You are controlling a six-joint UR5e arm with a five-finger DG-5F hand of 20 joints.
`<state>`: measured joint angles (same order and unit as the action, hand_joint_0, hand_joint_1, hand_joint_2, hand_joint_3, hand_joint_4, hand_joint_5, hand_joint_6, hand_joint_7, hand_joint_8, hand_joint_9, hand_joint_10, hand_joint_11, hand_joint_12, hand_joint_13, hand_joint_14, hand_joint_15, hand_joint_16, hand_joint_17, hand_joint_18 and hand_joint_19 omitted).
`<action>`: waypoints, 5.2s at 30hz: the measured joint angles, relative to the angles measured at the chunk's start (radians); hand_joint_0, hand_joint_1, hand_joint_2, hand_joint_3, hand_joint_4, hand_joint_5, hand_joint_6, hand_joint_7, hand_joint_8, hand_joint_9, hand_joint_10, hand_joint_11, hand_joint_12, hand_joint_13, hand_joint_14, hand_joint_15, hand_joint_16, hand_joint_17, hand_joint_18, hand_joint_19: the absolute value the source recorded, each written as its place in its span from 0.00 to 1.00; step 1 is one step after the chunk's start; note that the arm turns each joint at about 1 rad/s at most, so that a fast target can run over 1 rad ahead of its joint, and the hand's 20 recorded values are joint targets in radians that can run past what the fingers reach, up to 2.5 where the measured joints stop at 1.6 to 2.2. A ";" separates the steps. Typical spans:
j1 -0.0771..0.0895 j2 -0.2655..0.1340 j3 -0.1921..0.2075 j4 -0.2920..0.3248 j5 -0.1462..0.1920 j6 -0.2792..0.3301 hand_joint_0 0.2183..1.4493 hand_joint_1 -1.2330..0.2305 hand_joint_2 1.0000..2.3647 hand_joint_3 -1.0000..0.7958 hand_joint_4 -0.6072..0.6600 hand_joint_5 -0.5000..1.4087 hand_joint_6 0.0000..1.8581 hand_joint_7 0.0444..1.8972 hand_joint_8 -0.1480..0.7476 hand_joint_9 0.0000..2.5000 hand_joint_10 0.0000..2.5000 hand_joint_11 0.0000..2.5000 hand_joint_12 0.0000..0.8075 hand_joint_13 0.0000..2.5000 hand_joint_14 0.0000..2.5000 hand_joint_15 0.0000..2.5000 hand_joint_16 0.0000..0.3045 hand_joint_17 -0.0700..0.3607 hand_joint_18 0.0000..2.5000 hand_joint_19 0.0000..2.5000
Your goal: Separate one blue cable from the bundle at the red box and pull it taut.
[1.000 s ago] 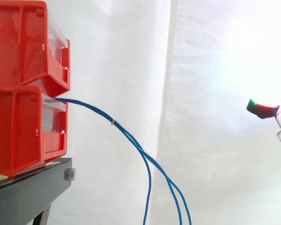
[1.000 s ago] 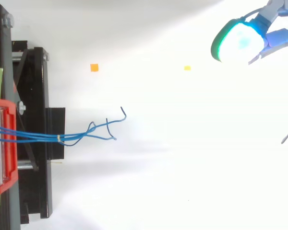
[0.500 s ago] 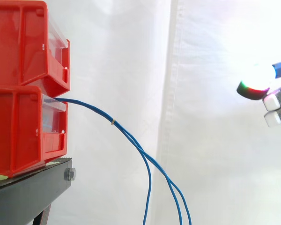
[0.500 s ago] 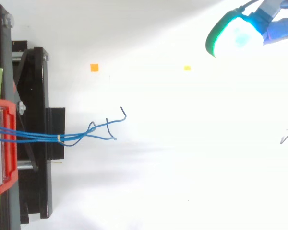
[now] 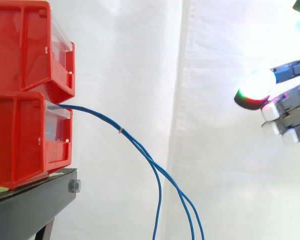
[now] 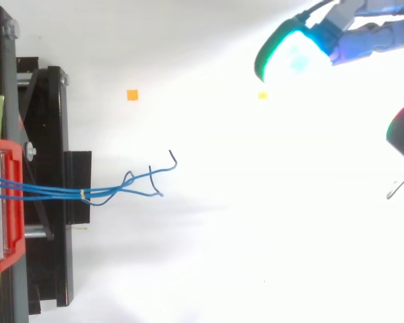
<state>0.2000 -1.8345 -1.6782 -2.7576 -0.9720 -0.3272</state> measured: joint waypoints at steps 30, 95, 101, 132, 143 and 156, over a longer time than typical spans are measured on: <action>-0.017 -0.263 0.224 0.051 -0.006 -0.036 0.24 0.48 0.00 0.28 0.61 0.17 0.27 0.46 0.49 0.28 0.01 0.20 0.44 0.23 0.01 0.17 0.17 0.44 0.20 0.25; -0.005 -0.507 0.393 0.192 -0.159 0.056 0.25 0.41 0.00 0.28 0.63 0.18 0.27 0.52 0.48 0.29 0.01 0.22 0.45 0.24 0.01 0.19 0.17 0.43 0.22 0.27; -0.006 -0.531 0.400 0.225 -0.181 0.098 0.26 0.41 0.00 0.29 0.62 0.19 0.27 0.58 0.48 0.29 0.01 0.23 0.44 0.25 0.01 0.19 0.17 0.43 0.23 0.27; -0.034 -0.533 0.434 0.215 -0.266 0.139 0.29 0.40 0.01 0.34 0.59 0.20 0.27 0.69 0.48 0.31 0.01 0.25 0.43 0.26 0.01 0.21 0.16 0.42 0.24 0.28; -0.037 -0.533 0.435 0.215 -0.276 0.149 0.29 0.41 0.00 0.32 0.60 0.20 0.27 0.70 0.48 0.32 0.01 0.26 0.44 0.26 0.01 0.21 0.16 0.42 0.25 0.29; -0.054 -0.533 0.437 0.215 -0.304 0.149 0.29 0.41 0.01 0.33 0.59 0.20 0.29 0.68 0.49 0.32 0.01 0.27 0.44 0.27 0.01 0.21 0.16 0.42 0.25 0.29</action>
<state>0.1460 -2.3670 -1.2414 -2.5421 -1.2764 -0.1779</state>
